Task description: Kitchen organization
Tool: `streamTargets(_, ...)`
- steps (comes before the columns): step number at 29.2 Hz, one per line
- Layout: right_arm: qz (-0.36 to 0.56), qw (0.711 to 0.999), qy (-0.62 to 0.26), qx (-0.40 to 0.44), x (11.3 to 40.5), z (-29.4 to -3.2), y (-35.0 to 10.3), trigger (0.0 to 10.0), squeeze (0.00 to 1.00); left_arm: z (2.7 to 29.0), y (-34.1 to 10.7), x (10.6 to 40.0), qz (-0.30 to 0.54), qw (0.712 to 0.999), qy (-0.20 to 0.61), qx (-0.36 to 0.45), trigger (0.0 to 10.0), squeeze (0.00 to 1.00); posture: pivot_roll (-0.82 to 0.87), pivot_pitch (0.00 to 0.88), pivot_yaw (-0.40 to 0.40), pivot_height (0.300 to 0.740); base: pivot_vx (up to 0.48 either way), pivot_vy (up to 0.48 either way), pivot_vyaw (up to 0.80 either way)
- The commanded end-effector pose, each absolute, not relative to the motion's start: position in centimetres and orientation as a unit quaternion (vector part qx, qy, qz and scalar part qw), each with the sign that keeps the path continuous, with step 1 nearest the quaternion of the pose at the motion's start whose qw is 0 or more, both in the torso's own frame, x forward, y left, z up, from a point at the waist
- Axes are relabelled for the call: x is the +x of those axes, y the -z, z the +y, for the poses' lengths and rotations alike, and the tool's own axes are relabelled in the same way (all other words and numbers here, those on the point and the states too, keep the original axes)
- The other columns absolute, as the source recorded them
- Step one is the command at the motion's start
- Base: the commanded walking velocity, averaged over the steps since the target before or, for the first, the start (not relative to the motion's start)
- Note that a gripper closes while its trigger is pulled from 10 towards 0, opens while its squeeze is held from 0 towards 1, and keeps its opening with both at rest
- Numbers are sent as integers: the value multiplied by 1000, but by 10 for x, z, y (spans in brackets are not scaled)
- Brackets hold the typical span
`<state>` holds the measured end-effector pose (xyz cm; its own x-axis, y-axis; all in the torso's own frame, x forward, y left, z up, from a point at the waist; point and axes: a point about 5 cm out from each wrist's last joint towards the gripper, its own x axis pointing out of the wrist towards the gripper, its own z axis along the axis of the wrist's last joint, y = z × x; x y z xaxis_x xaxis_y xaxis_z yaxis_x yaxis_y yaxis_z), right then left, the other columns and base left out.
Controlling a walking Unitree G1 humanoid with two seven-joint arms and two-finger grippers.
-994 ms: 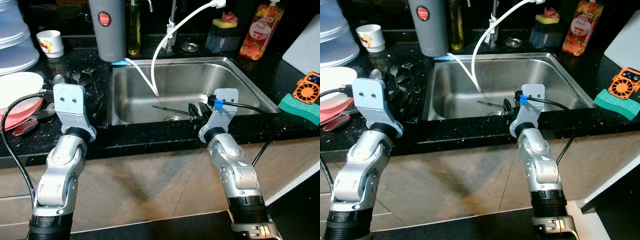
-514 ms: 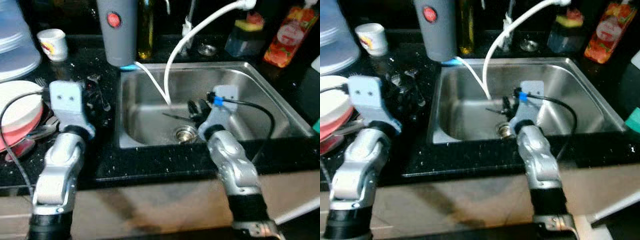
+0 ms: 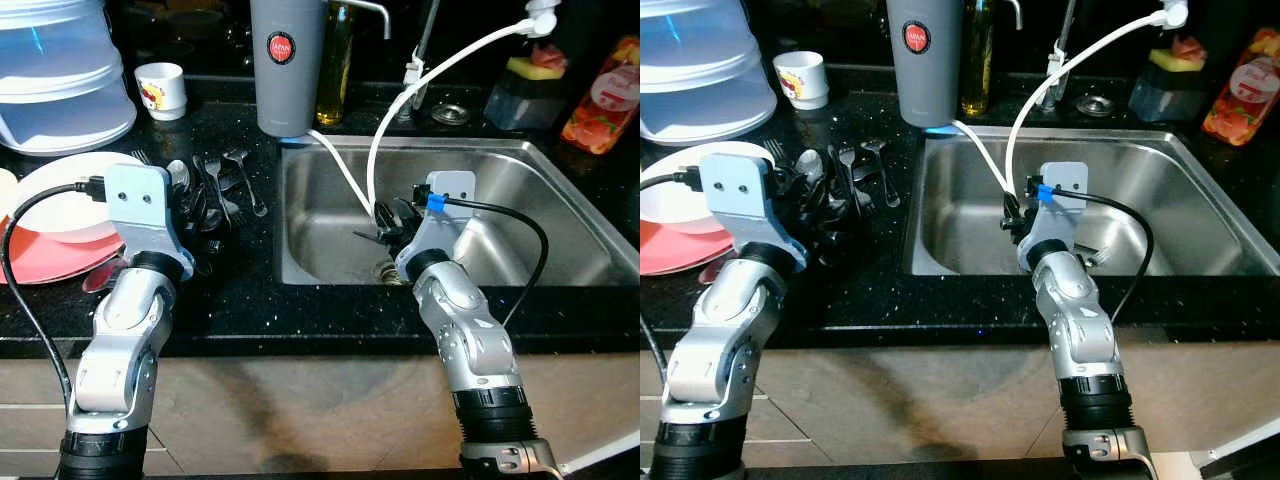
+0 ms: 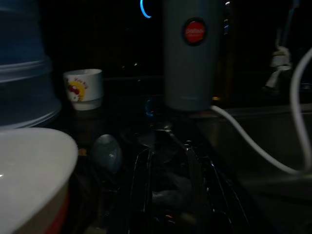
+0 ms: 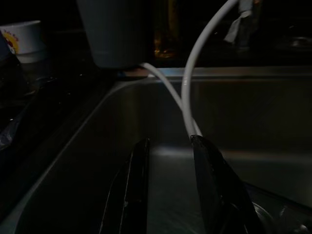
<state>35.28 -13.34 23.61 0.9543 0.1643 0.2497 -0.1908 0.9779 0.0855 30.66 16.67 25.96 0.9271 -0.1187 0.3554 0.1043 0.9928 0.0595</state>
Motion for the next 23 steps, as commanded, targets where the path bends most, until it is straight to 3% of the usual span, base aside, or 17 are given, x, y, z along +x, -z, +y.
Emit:
streamTargets(1,-111,989,-83,59,353,-138,-231,10000,0,163,-259,305,-178,982,65,23,10000,0,25,160,-9,740,0,0,0)
streamTargets(7,-110,989,-85,57,354,-138,-231,10000,0,165,-257,307,-166,984,58,29,10000,0,26,160,-7,740,0,0,0)
streamTargets(11,-102,990,-96,32,358,-141,-235,10000,0,173,-255,317,-97,994,19,39,10000,0,23,159,-9,740,0,0,0)
streamTargets(21,-70,986,-151,-13,370,-142,-253,10000,0,158,-273,335,-77,995,53,17,10000,0,21,159,-18,740,0,0,0)
streamTargets(22,-73,984,-159,-34,373,-144,-262,10000,0,147,-276,342,-66,994,85,4,10000,1000,16,161,-19,740,0,0,0)
streamTargets(23,-73,984,-159,-34,373,-144,-262,10000,0,147,-276,342,-66,994,85,4,10000,1000,16,161,-19,740,0,0,0)
